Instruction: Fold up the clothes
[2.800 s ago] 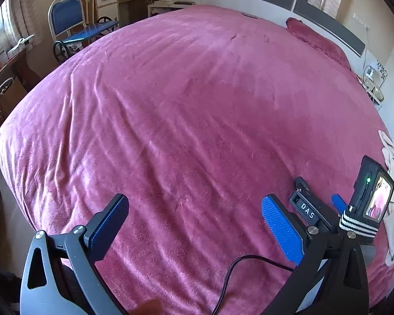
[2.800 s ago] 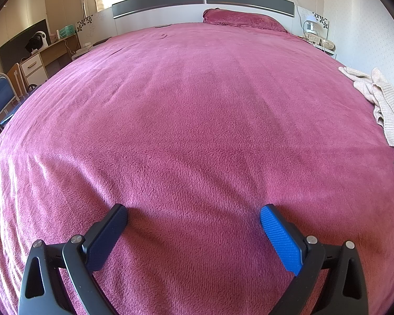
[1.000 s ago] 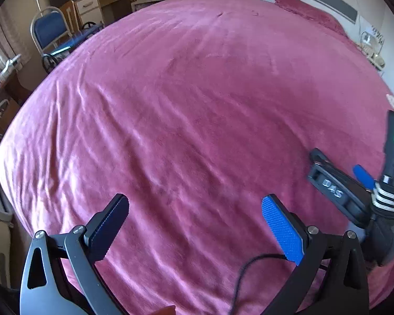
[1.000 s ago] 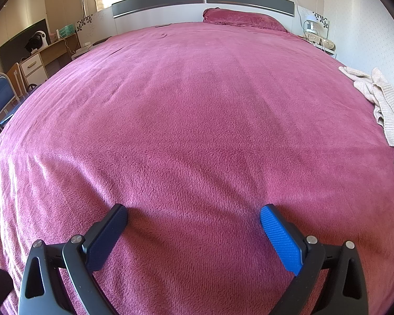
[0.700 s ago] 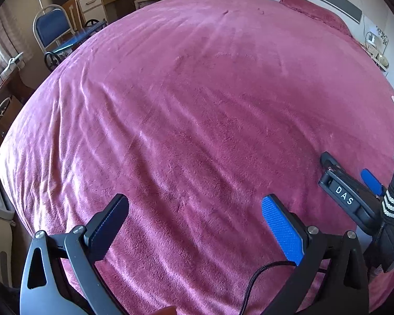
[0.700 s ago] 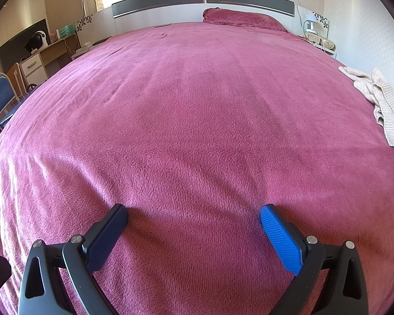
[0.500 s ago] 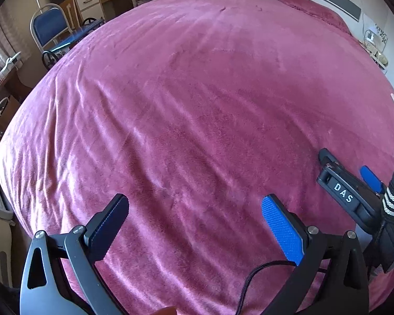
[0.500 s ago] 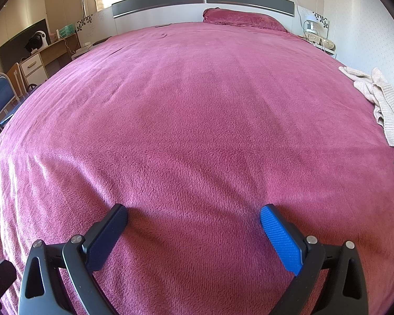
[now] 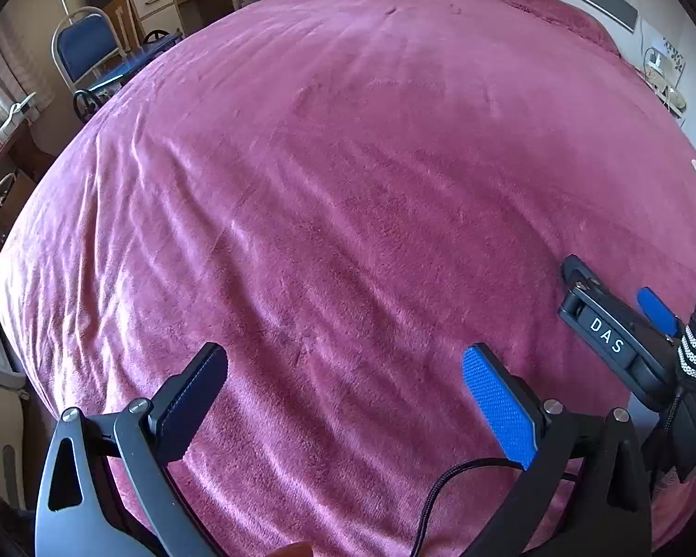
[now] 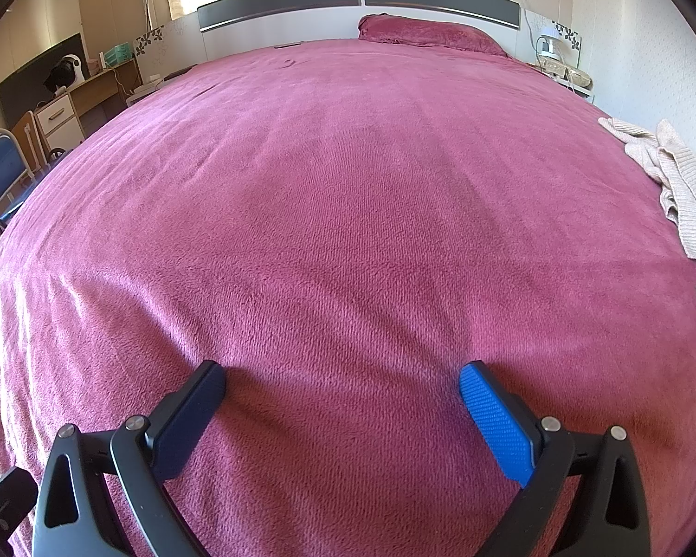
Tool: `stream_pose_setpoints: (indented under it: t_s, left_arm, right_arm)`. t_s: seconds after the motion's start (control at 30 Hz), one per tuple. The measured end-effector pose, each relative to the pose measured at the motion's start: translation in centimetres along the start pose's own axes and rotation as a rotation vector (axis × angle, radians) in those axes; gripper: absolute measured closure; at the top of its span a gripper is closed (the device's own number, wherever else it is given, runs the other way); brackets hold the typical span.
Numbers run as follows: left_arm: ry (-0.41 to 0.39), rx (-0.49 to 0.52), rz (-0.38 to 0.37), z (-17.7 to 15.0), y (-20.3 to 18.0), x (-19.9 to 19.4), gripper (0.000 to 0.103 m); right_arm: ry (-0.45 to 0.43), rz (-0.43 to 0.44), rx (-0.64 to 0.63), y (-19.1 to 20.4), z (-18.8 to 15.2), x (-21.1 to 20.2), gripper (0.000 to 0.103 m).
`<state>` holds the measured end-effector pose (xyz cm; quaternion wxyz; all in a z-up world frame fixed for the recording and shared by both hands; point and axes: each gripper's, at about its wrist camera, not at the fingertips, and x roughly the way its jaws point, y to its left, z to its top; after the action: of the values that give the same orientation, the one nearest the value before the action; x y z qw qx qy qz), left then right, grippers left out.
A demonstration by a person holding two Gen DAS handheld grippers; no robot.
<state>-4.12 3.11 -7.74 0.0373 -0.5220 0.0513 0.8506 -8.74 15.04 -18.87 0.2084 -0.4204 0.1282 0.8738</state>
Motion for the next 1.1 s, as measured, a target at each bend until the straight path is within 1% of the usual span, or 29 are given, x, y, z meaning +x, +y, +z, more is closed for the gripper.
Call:
stream_pose_setpoints:
  t_s: [0.2,0.3,0.43,0.5,0.6,0.73,0.8,1.1]
  left_arm:
    - [-0.003,0.003,0.002,-0.5,-0.4,-0.2,0.000]
    - [-0.004,0.011,0.000,0.2,-0.4,-1.4,0.000]
    - [-0.001,0.007,0.003,0.1,-1.1,-1.8,0.000]
    - [-0.006,0.006,0.012,0.1,-1.1,-2.0,0.000]
    - [-0.007,0.005,0.001,0.0,-0.9,-2.2,0.000]
    - [-0.008,0.012,0.004,-0.2,-0.6,-2.4,0.000]
    - [0.001,0.022,0.001,-0.5,-0.2,-3.1,0.000]
    - [0.002,0.023,0.001,-0.2,-0.1,-3.1,0.000]
  right_arm:
    - [0.000,0.000,0.000,0.0,0.0,0.0,0.000]
    - [0.000,0.000,0.000,0.0,0.0,0.0,0.000]
    - [0.000,0.000,0.000,0.0,0.0,0.0,0.000]
    - [0.000,0.000,0.000,0.0,0.0,0.0,0.000]
    - [0.000,0.000,0.000,0.0,0.0,0.0,0.000]
    - [0.000,0.000,0.000,0.0,0.0,0.0,0.000]
    - [0.000,0.000,0.000,0.0,0.0,0.0,0.000]
    - [0.000,0.000,0.000,0.0,0.0,0.0,0.000]
